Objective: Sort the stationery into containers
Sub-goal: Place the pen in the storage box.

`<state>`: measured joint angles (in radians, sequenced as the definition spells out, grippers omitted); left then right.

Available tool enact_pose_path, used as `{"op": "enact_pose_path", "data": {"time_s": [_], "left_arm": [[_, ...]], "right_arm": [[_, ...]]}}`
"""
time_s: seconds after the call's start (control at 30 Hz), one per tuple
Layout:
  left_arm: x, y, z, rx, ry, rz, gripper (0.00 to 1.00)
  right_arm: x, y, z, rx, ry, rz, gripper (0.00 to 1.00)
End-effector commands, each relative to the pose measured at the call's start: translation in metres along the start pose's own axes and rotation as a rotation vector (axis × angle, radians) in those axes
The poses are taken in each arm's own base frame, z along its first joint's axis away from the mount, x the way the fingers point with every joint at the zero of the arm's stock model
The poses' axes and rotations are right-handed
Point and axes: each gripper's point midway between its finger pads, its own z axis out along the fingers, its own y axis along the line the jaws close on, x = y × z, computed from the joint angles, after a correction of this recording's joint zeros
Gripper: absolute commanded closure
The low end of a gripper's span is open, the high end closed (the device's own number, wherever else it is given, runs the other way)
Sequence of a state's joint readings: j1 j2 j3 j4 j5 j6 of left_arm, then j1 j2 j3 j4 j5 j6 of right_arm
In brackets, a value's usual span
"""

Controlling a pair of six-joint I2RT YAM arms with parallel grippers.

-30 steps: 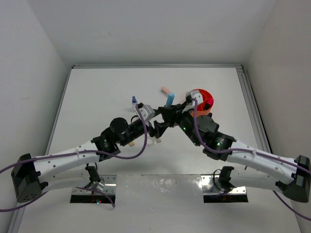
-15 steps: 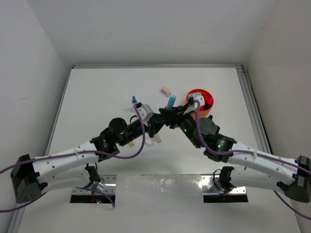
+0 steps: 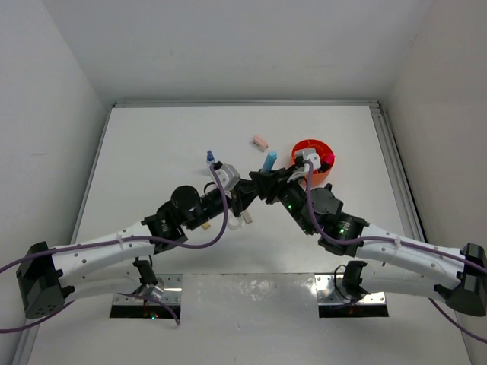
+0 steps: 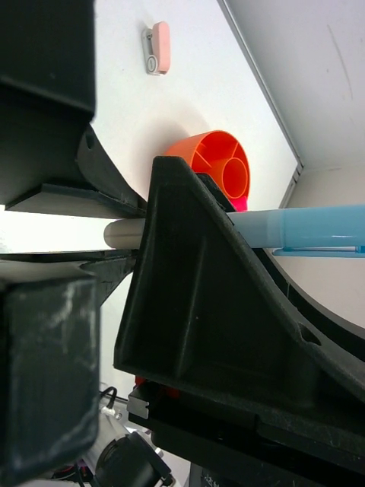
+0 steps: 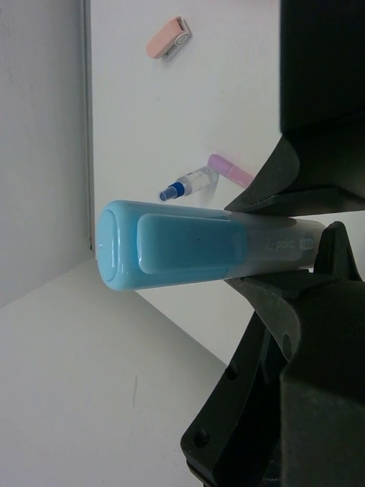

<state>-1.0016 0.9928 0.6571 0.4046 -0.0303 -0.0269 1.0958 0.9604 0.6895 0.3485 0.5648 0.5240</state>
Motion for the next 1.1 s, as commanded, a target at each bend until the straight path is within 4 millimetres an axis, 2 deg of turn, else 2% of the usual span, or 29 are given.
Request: {"op": "enact_pose_path", "data": {"time_s": [0.0, 0.1, 0.13, 0.2, 0.23, 0.27, 0.33, 0.43, 0.57, 0.63, 0.77, 0.83, 0.97, 1.07], "left_arm": [[-0.043, -0.007, -0.005, 0.034, -0.145, 0.01, 1.0], [-0.041, -0.006, -0.006, 0.033, -0.137, 0.018, 1.0], [-0.04, -0.006, -0.006, 0.033, -0.136, 0.02, 1.0], [-0.039, -0.006, -0.007, 0.032, -0.13, 0.02, 1.0], [-0.038, -0.006, -0.006, 0.032, -0.127, 0.019, 1.0], [-0.035, -0.006, -0.006, 0.031, -0.121, 0.02, 1.0], [-0.033, -0.005, -0.006, 0.026, -0.112, 0.017, 1.0], [-0.03, 0.0, -0.006, 0.0, -0.1, -0.001, 1.0], [-0.027, 0.0, -0.007, -0.005, -0.093, -0.008, 1.0], [-0.024, 0.001, -0.008, -0.007, -0.087, -0.008, 1.0], [-0.019, 0.002, -0.01, -0.013, -0.072, -0.017, 1.0], [-0.017, 0.002, -0.011, -0.009, -0.07, -0.014, 1.0], [-0.013, 0.003, -0.011, -0.01, -0.058, 0.008, 1.0], [-0.011, 0.004, -0.01, -0.016, -0.052, 0.021, 1.0]], "right_arm": [[0.007, 0.009, -0.006, -0.052, 0.022, -0.005, 1.0], [0.01, 0.007, -0.008, -0.049, 0.038, -0.019, 1.0], [0.009, 0.007, -0.009, -0.049, 0.038, -0.019, 0.96], [0.01, 0.006, -0.01, -0.048, 0.045, -0.01, 0.76], [0.012, 0.007, -0.011, -0.054, 0.053, -0.015, 0.6], [0.013, 0.006, -0.012, -0.051, 0.061, -0.019, 0.51], [0.012, 0.01, -0.012, -0.066, 0.073, -0.027, 0.39], [0.006, 0.016, -0.012, -0.085, 0.084, -0.044, 0.26], [-0.002, 0.019, -0.012, -0.081, 0.097, -0.066, 0.21], [-0.014, 0.022, -0.013, -0.085, 0.083, -0.062, 0.17], [-0.04, 0.023, -0.015, -0.053, 0.045, -0.056, 0.17], [-0.048, 0.021, -0.015, -0.036, 0.021, -0.053, 0.2], [-0.05, 0.012, -0.011, 0.015, -0.014, -0.041, 0.39], [-0.047, 0.013, -0.008, 0.013, -0.013, -0.047, 0.38]]}}
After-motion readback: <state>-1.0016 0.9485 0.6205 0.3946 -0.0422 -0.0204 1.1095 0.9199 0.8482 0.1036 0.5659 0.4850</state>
